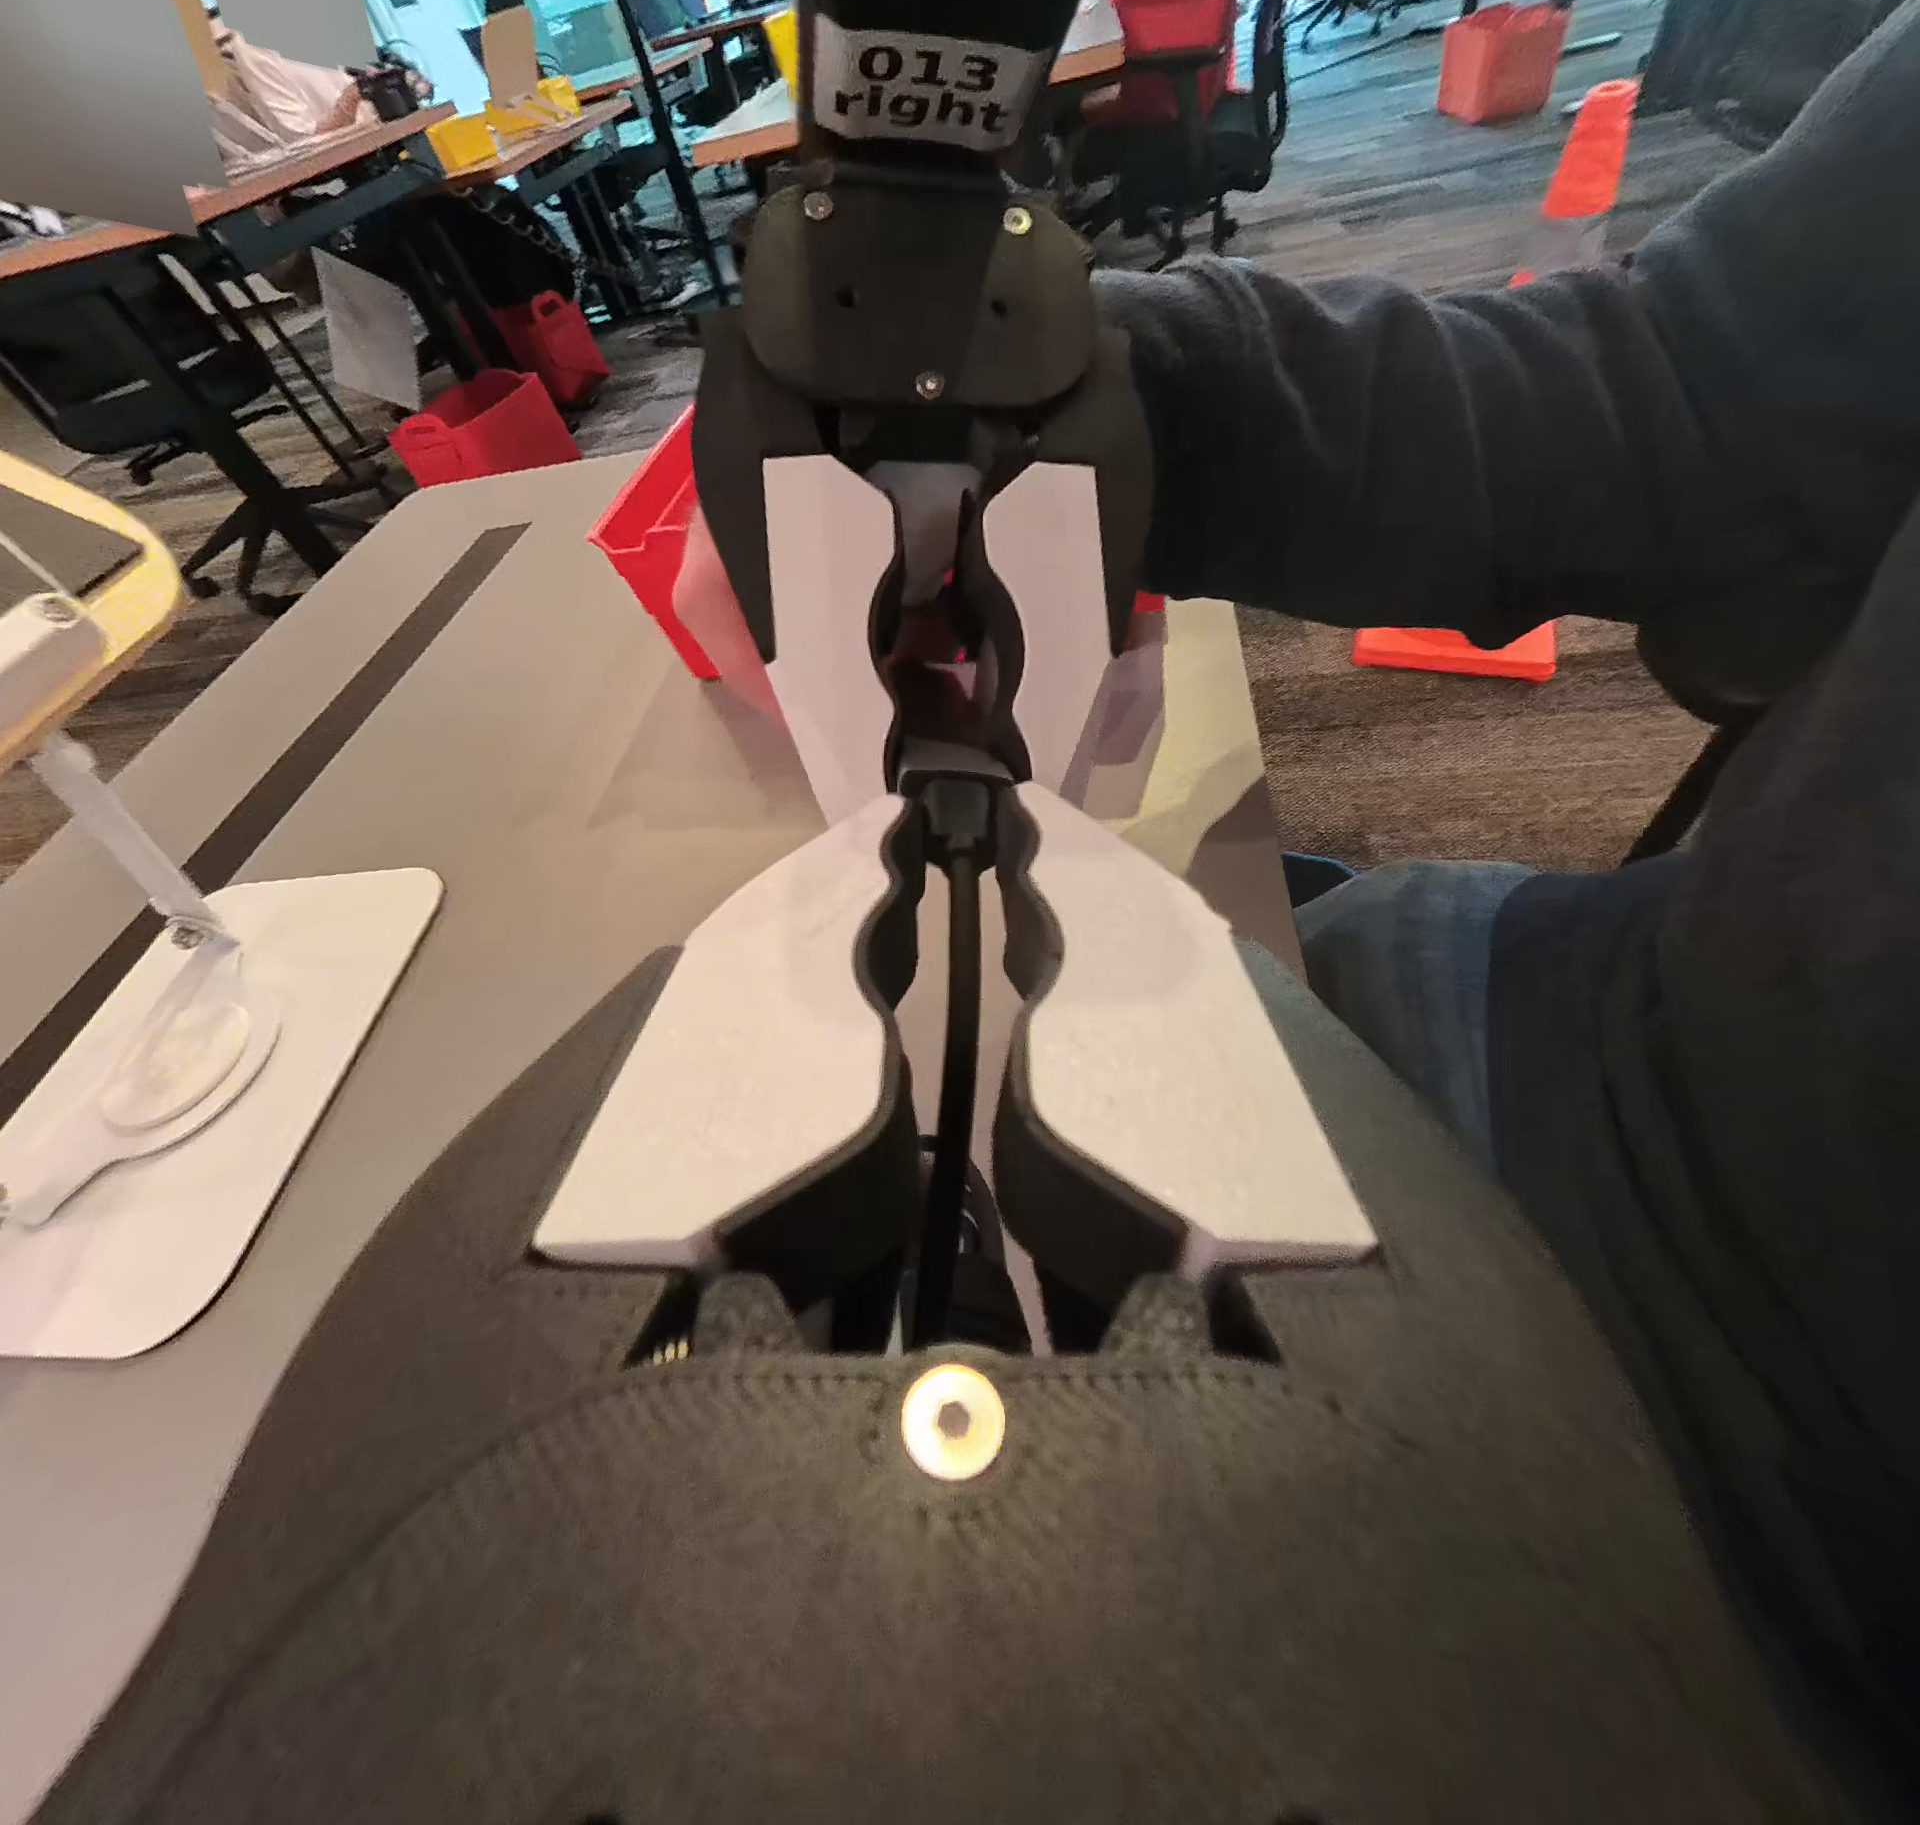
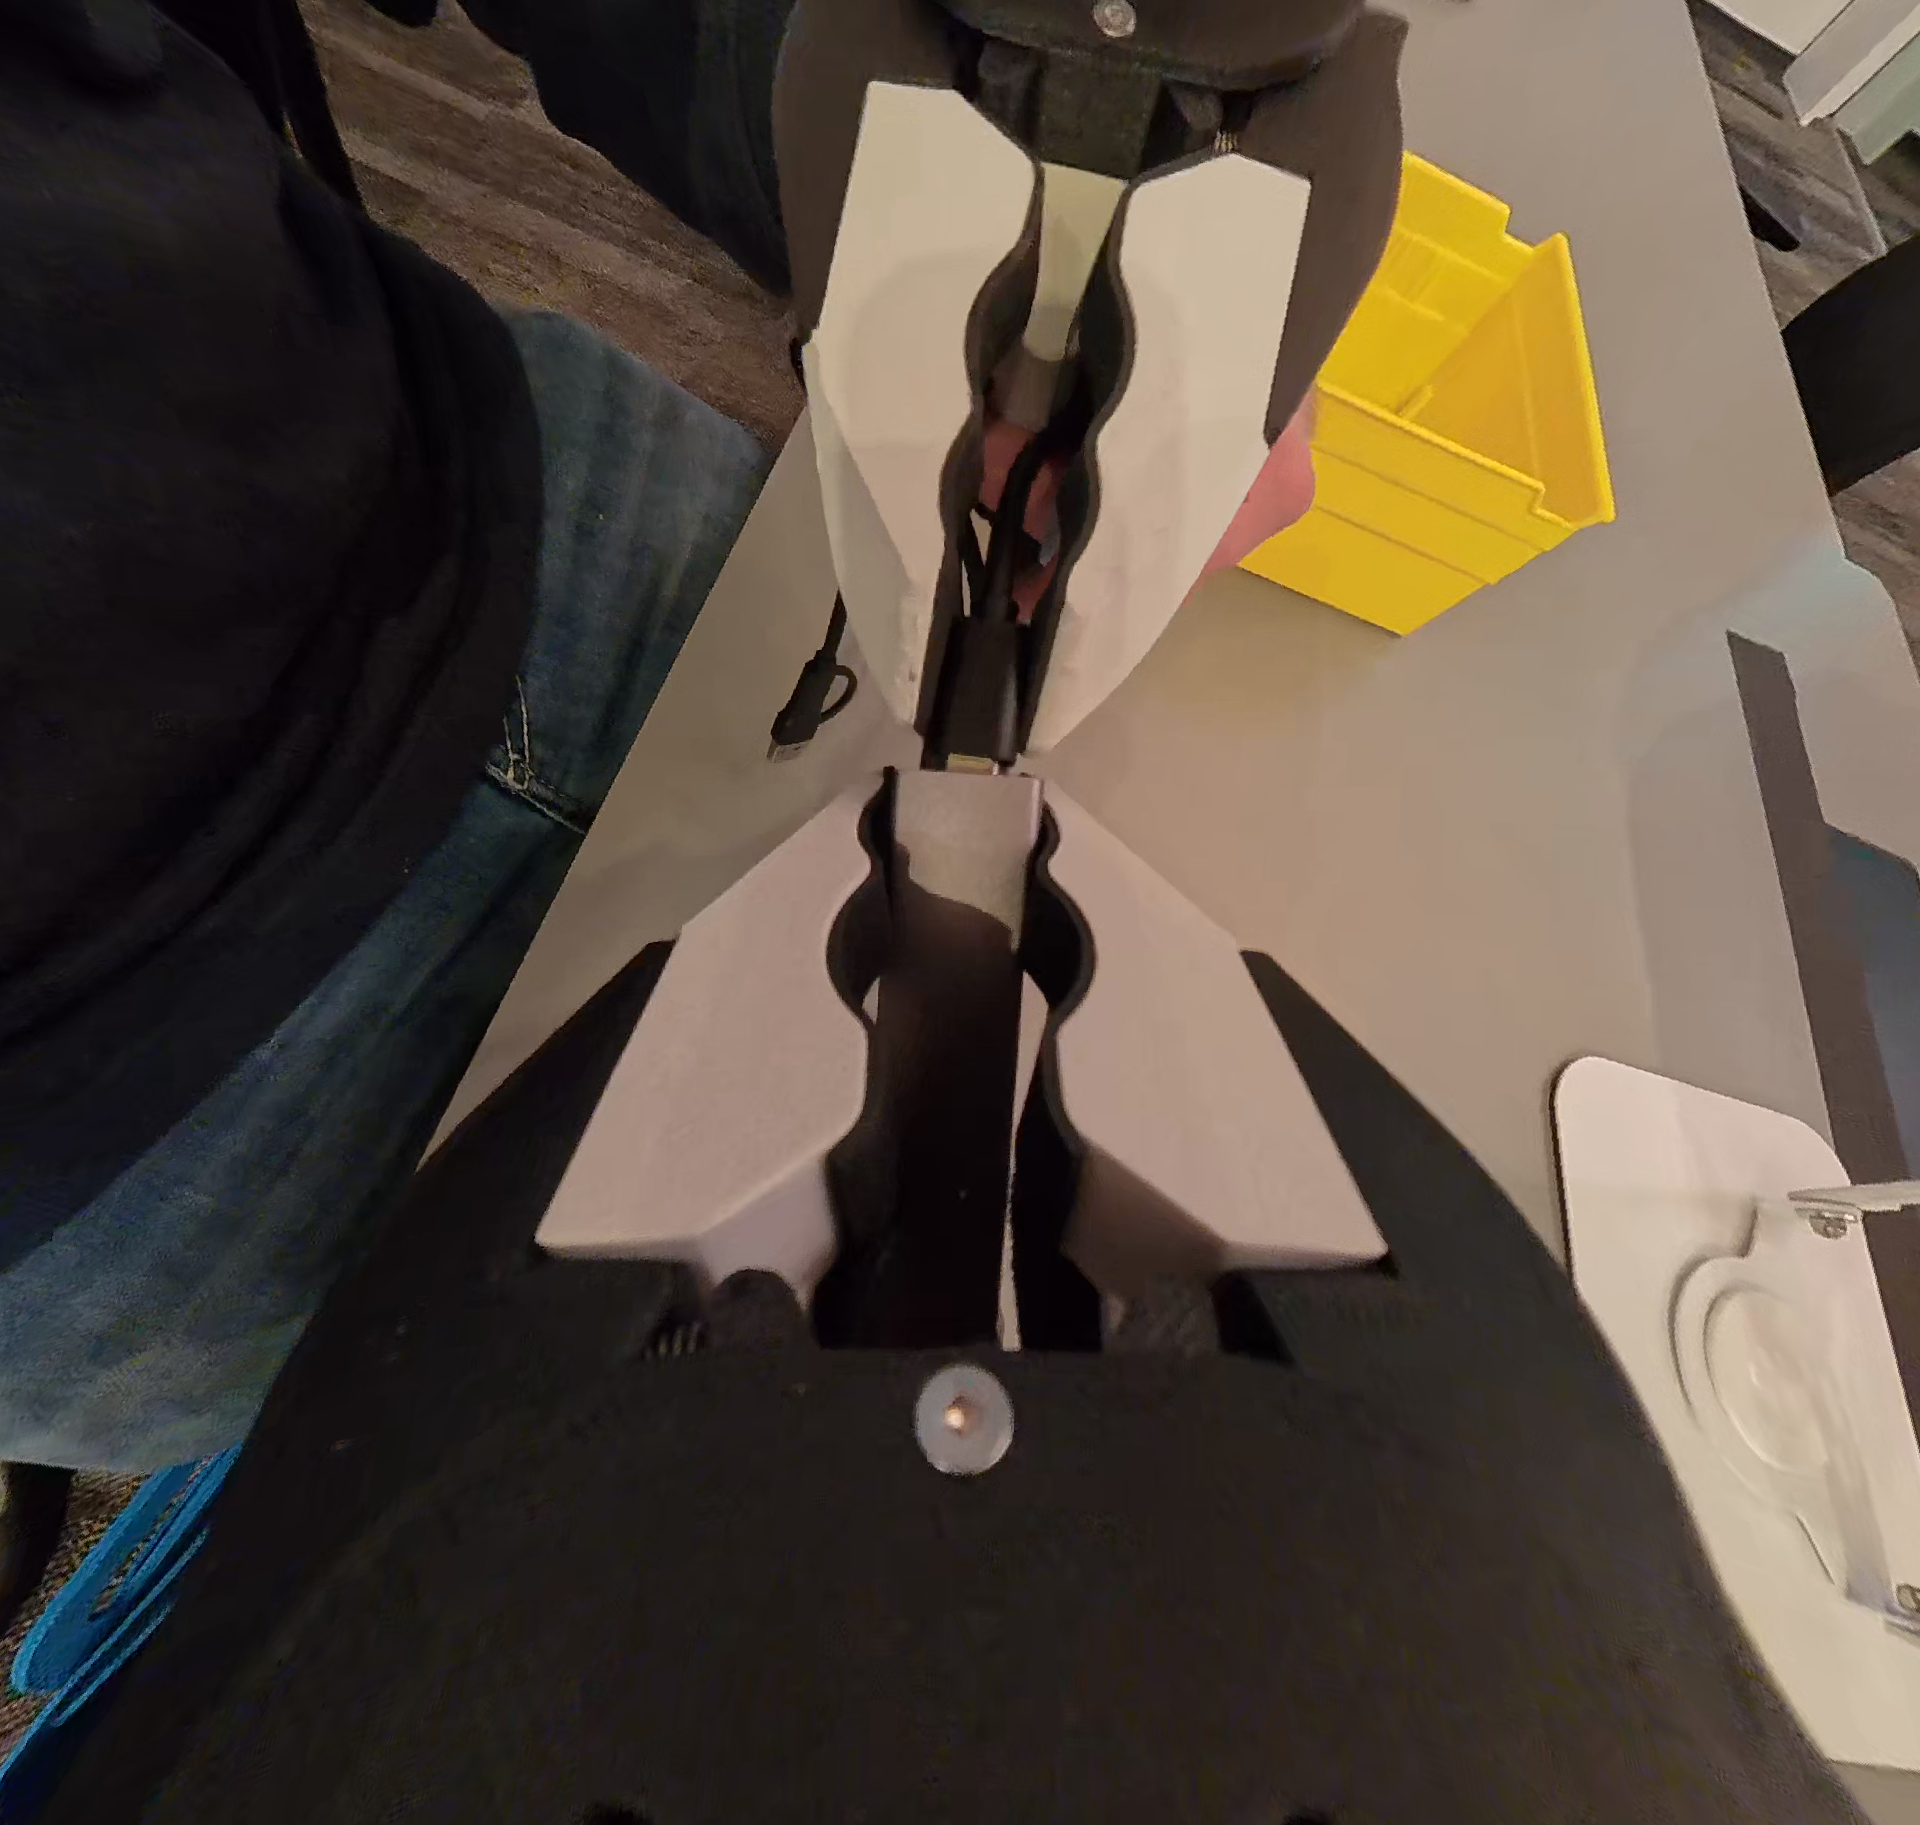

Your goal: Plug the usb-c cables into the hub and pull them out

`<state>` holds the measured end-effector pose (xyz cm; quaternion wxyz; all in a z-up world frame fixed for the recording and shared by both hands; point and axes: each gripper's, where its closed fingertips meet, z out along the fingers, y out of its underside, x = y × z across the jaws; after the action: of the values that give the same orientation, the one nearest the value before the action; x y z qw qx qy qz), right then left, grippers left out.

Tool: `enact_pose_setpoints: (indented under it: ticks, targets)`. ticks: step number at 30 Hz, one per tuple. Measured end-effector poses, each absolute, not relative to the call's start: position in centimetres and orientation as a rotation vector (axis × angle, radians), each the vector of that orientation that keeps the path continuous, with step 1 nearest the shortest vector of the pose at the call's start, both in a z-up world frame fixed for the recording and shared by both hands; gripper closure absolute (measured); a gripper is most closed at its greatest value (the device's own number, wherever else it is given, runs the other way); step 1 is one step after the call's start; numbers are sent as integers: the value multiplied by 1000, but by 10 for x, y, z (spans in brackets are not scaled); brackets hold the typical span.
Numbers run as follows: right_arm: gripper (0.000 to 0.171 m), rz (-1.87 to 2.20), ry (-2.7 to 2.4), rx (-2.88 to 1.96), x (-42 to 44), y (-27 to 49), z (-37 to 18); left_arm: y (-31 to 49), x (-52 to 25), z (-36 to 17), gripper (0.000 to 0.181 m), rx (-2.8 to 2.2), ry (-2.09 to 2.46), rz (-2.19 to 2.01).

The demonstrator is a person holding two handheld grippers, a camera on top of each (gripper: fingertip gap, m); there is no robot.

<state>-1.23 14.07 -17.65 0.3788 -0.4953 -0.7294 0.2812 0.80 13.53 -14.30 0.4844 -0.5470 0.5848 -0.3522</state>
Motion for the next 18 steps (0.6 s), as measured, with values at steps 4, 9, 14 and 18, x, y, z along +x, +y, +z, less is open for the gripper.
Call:
enact_pose_setpoints:
  ticks: [4,9,14,18]
  targets:
    - [153,677,-1854,-1258,-14,142,-172,134,6,-137,169,-1329,1334,-1000]
    - [153,705,-1818,-1299,-13,144,-176,138,7,-141,169,-1353,1212,-1080]
    - [154,763,-1782,-1313,-12,143,-172,139,10,-136,169,-1326,1139,-1098]
    - [153,828,-1748,-1329,-11,143,-169,140,12,-133,169,-1301,1104,-1088]
